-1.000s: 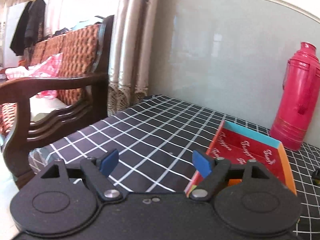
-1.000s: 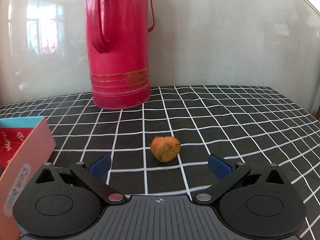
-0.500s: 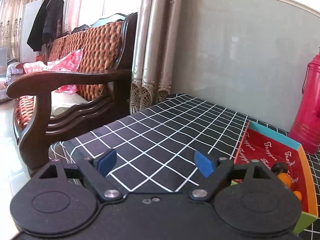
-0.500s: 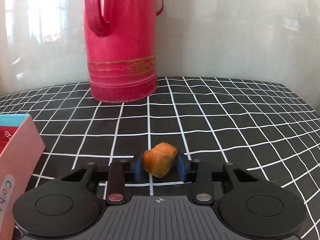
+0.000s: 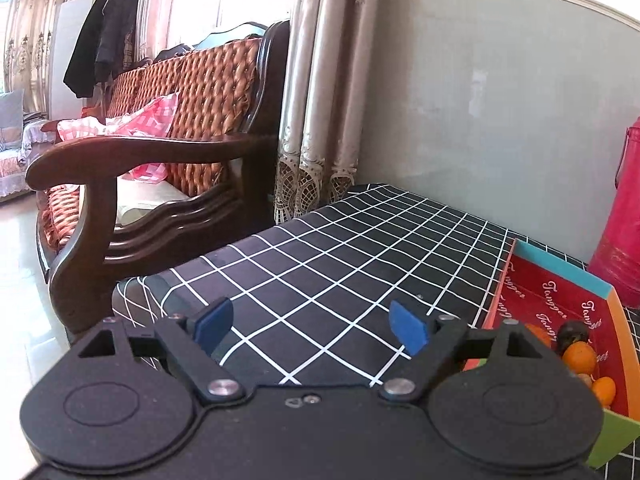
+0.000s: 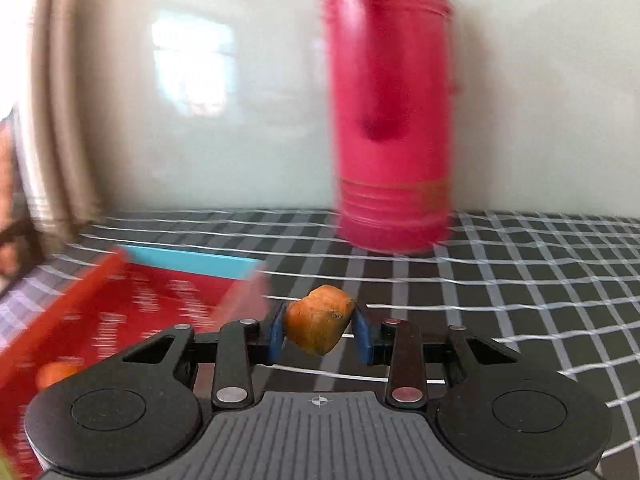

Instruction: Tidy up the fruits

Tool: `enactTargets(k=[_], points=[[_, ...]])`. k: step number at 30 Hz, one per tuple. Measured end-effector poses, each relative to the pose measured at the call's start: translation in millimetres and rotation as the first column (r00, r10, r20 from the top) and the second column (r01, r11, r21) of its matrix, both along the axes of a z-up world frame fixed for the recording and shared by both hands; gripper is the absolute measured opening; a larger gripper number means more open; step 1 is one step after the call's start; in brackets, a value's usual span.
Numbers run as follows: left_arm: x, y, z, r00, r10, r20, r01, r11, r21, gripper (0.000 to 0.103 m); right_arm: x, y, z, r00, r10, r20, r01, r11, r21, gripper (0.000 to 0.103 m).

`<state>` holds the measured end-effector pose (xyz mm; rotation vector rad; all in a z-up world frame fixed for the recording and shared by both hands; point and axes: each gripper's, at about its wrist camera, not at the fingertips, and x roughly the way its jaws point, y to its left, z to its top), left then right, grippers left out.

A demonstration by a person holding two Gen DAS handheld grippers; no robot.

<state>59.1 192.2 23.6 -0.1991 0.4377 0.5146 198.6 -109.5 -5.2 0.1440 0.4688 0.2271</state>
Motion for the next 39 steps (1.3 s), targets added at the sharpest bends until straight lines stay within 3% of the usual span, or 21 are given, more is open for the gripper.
enactTargets(k=[8,15,17,18,19,22,26,28,30,39], points=[[-1,0,0,1.000,0.002,-0.007,-0.002,1.000,0.004,0.079,-25,58,7,0.966,0.257,0.040,-0.256,0.966,-0.024,0.036],[-1,1,1,1.000,-0.001,-0.005,0.001,1.000,0.003,0.079,-32,88,0,0.943,0.331,0.035,-0.328,0.943,-0.062,0.036],[0,0,1,1.000,-0.001,-0.008,0.001,1.000,0.007,0.080,-35,88,0,0.939,0.341,0.036,-0.339,0.939,-0.065,0.048],[0,-1,1,1.000,-0.002,-0.009,0.002,1.000,0.008,0.080,-33,90,-1,0.942,0.334,0.045,-0.331,0.942,-0.059,0.067],[1,-1,1,1.000,-0.002,-0.010,0.002,1.000,0.008,0.080,-35,88,0,0.945,0.322,0.060,-0.319,0.946,-0.052,0.076],[2,-1,1,1.000,-0.004,-0.009,0.004,1.000,0.003,0.080,-35,83,2,0.949,0.307,0.074,-0.305,0.952,-0.040,0.077],[5,-8,4,1.000,-0.020,-0.007,0.020,1.000,0.003,0.082,-34,73,6,0.964,0.265,0.026,-0.265,0.964,-0.010,0.078],[7,-13,7,0.999,-0.038,0.002,0.038,0.999,0.001,0.084,-37,64,8,0.975,0.222,-0.004,-0.222,0.975,0.000,0.093],[9,-20,10,0.998,-0.066,0.008,0.066,0.998,0.002,0.088,-43,54,13,0.984,0.176,-0.020,-0.176,0.984,0.008,0.102],[-1,-82,25,0.958,-0.288,0.005,0.288,0.957,-0.025,0.097,-107,3,34,0.991,-0.024,-0.129,0.020,0.999,-0.033,0.103]])
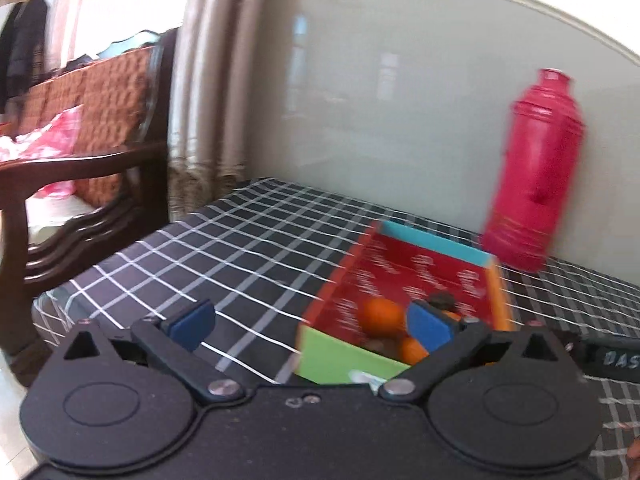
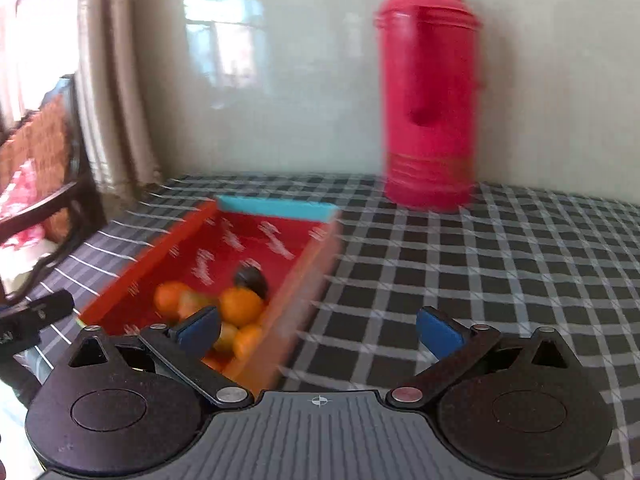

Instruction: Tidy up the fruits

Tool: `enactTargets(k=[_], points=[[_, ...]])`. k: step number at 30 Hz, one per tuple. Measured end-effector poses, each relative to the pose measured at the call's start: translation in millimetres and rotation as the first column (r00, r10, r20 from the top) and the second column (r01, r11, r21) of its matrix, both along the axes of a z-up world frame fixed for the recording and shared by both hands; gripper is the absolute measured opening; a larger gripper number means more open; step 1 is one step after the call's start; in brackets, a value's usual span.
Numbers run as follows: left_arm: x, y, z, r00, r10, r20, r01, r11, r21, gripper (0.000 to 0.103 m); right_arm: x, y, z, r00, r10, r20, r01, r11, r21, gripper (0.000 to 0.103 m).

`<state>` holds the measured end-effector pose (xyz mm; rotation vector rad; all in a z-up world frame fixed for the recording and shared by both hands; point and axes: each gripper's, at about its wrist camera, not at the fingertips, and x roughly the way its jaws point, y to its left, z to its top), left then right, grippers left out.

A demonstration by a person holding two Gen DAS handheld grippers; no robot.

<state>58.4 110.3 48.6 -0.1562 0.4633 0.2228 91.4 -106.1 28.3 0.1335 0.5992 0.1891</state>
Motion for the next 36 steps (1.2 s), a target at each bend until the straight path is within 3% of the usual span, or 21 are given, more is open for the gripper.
enactTargets(k=[7,15,24,36], points=[[-43,-32,14,0.997,-0.078,-0.027,0.078,0.997,0.008,0.097,-67,-20,16,0.994,-0.102,0.029,0.104,0.993,-0.064,0.103],[-87,-41,39,0.995,-0.096,0.002,0.096,0.995,0.034,0.097,-116,-6,37,0.994,-0.089,0.068,0.093,0.994,-0.055,0.103],[-99,-40,51,0.996,-0.089,0.021,0.089,0.995,0.034,0.097,-131,8,49,0.994,-0.055,0.097,0.060,0.997,-0.049,0.103],[-96,-42,45,0.996,-0.094,-0.002,0.094,0.995,0.033,0.097,-127,5,44,0.995,-0.059,0.084,0.063,0.997,-0.035,0.103]])
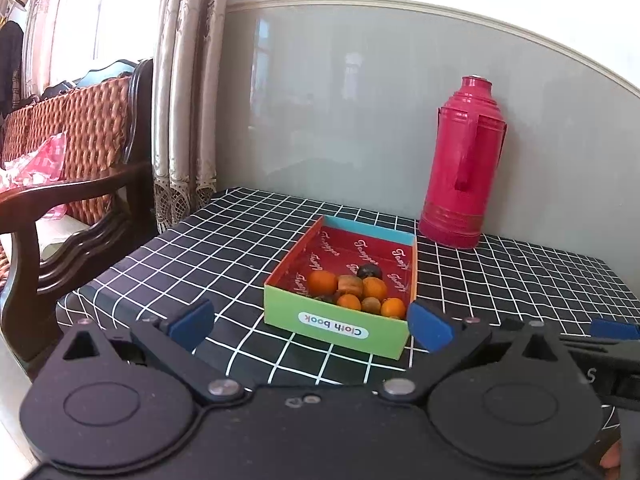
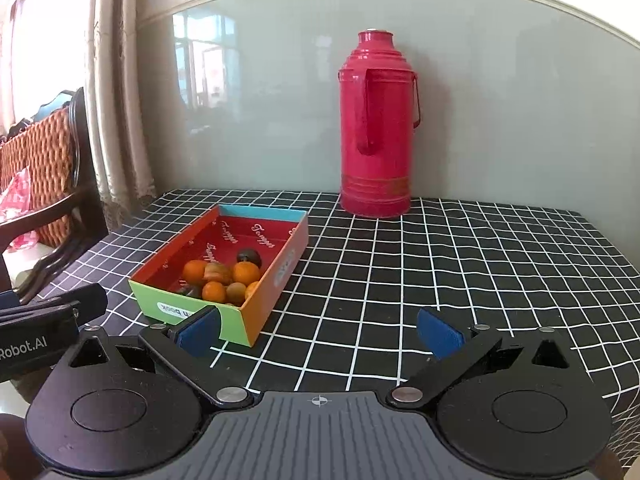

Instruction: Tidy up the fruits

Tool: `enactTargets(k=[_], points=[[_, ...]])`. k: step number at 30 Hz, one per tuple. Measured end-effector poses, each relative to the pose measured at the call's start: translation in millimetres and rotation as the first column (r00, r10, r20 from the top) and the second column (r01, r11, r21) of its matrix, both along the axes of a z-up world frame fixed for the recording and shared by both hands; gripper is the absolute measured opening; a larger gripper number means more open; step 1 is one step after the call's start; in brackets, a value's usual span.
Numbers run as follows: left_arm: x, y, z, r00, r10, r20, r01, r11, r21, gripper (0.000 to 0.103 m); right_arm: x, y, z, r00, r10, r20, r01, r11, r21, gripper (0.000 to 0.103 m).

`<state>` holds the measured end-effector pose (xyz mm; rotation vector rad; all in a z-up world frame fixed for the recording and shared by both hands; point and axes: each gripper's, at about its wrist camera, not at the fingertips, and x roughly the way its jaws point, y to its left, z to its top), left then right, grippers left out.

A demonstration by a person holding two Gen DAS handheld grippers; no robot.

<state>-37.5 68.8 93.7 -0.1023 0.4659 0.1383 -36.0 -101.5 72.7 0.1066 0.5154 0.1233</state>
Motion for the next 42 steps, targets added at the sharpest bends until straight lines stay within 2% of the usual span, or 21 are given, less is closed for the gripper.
enactTargets(k=[26,32,42], points=[[4.2,-5.8,0.4,1.000,-0.021,0.008,0.021,0.999,0.028,0.097,2.0,-4.0,-4.7,1.000,-0.003,-0.012,0.003,1.000,0.009,0.103],[5.9,-4.8,0.0,1.000,-0.027,-0.006,0.027,1.000,-0.002,0.097,1.0,-5.5,-4.3,1.000,-0.011,-0.008,0.011,1.000,0.010,0.103],[8.6,-8.1,-0.9,1.000,-0.017,-0.020,0.017,1.000,0.018,0.097,2.0,-7.2,-3.7,1.000,-0.021,-0.008,0.021,1.000,0.016,0.103]])
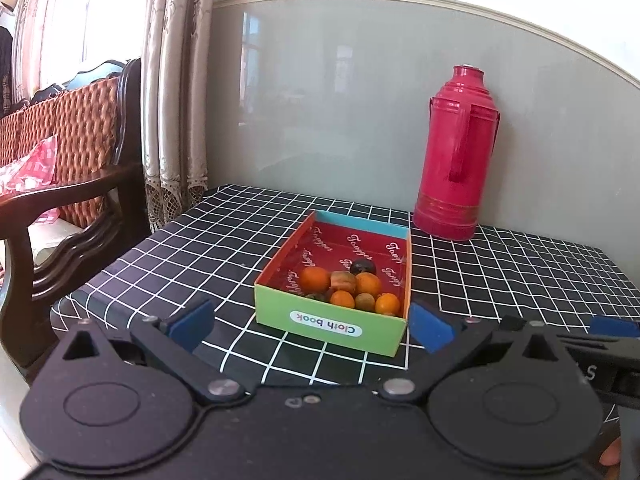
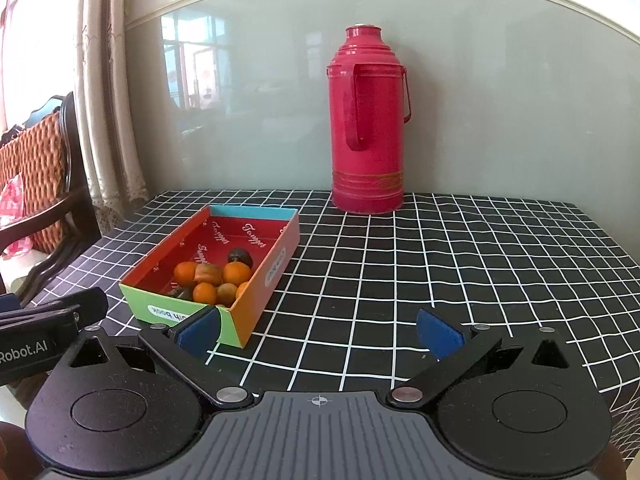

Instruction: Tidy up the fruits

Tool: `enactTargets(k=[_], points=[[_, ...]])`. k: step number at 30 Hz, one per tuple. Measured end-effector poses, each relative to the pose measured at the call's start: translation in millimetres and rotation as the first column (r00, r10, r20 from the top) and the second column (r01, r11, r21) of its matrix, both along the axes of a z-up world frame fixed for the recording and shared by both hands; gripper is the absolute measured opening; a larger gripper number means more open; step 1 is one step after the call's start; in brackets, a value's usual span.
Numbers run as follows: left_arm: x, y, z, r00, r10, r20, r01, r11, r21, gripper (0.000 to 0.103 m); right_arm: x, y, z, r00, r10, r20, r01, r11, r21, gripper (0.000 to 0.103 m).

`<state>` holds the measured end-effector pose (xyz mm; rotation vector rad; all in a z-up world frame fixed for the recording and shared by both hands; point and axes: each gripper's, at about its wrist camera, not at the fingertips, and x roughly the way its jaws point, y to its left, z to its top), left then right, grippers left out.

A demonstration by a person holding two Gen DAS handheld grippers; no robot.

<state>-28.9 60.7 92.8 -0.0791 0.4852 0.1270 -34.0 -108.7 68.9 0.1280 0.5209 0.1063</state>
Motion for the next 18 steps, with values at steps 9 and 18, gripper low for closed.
enactTargets(k=[9,18], points=[[0.8,-1.7,-0.4,1.000,0.000,-0.003,0.000,1.000,0.005,0.097,0.3,-0.3,-0.2,1.000,-0.003,0.000,0.003,1.000,0.000,0.103],[3.3,-4.9,-1.4,1.000,-0.013,-0.008,0.013,1.000,0.018,0.097,1.4,-1.6,-0.6,1.000,-0.021,0.004,0.021,1.000,-0.010,0.103]])
